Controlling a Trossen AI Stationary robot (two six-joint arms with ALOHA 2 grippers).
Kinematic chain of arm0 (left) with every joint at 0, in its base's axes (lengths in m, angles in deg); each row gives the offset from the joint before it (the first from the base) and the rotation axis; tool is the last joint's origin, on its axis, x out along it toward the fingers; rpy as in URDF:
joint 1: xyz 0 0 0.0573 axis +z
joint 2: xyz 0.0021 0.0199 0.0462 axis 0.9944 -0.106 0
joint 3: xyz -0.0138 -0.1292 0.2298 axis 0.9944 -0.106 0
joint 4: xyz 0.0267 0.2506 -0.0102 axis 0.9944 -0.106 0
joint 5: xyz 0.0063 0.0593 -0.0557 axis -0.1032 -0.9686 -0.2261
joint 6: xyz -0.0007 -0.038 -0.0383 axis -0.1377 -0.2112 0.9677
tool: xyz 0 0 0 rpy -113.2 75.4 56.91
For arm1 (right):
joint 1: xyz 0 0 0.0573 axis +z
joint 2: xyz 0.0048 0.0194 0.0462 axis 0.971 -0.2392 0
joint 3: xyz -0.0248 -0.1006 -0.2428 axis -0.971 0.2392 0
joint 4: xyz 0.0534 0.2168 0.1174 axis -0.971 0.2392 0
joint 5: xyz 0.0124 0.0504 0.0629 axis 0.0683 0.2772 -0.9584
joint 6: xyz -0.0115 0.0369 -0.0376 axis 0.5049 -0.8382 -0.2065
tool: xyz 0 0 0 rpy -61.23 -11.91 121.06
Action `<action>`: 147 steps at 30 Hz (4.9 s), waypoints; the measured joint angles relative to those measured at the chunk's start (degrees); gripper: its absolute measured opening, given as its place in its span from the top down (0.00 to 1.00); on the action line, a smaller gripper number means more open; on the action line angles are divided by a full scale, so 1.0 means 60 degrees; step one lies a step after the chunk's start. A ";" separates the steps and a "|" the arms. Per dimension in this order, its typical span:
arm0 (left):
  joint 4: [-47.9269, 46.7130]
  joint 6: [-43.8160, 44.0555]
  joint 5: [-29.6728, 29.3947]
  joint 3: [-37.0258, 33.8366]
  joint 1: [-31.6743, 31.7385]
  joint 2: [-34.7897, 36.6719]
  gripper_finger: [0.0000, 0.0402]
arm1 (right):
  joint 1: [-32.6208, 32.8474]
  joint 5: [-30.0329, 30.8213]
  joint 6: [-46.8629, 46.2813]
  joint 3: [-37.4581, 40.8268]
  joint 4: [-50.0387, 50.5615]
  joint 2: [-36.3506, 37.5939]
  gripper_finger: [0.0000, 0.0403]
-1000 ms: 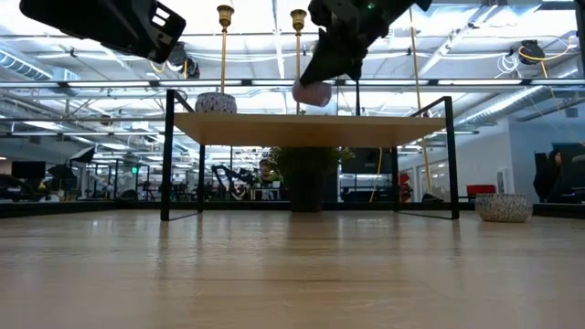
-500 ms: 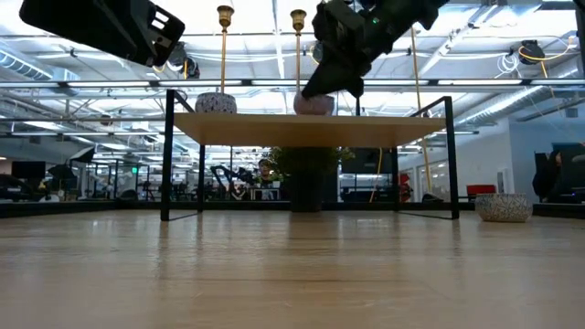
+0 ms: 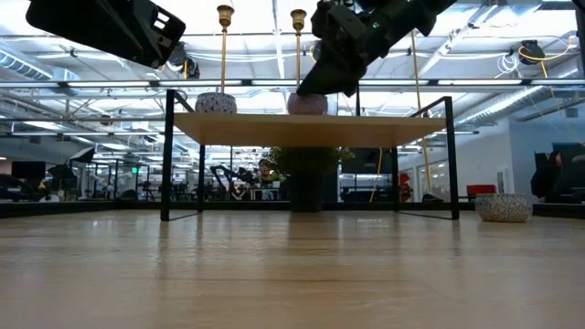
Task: Pick & Place candle stick holders
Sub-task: Align the pink scented candle with the white scented candle on the shelf, then align the blue scented candle with the pink scented candle on the shelf
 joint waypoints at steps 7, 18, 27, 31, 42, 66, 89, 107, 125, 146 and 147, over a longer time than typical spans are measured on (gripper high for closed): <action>0.0004 0.0003 0.0000 -0.0004 0.0000 0.0000 0.78 | 0.0003 0.0022 0.0309 0.0000 -0.0408 0.0027 0.66; 0.0084 0.0015 -0.0416 0.0000 0.0000 0.0084 0.78 | 0.0192 0.0027 0.1193 -0.0003 0.0370 0.1619 0.63; 0.0206 0.0224 -0.0629 0.0004 0.0007 0.0120 0.78 | 0.1644 0.0076 -0.0614 -0.0004 0.4400 0.3496 0.65; 0.0346 0.0240 -0.0929 0.0004 0.0011 0.0120 0.78 | 0.2362 0.0657 -0.1720 -0.0004 0.5771 0.3776 0.63; 0.0430 0.0147 -0.0933 0.0004 0.0011 0.0120 0.78 | 0.2879 0.2124 -0.5703 0.1836 0.8365 0.3936 0.62; 0.0879 -0.0549 -0.0933 0.0004 0.0406 0.0120 0.78 | 0.2627 0.2762 -0.2962 0.4947 0.6326 0.3912 0.62; 0.0860 -0.0515 -0.0922 0.0000 0.0441 0.0120 0.78 | 0.2636 0.2915 -0.3236 0.6144 0.4263 0.3858 0.98; 0.0781 -0.0529 -0.0918 -0.0004 0.0441 0.0120 0.78 | 0.3825 0.1020 -0.4054 0.6116 0.1609 0.4563 1.00; 0.0790 -0.0493 -0.0911 -0.0004 0.0441 0.0120 0.78 | 0.4380 0.2331 -0.3672 0.6109 0.1956 0.4561 0.72; 0.0795 -0.0492 -0.0907 -0.0004 0.0441 0.0120 0.78 | 0.4448 0.2214 -0.4530 0.6484 0.1941 0.4237 0.79; 0.0796 -0.0492 -0.0907 -0.0004 0.0441 0.0120 0.78 | 0.4448 0.2228 -0.4548 0.6484 0.2056 0.4237 0.79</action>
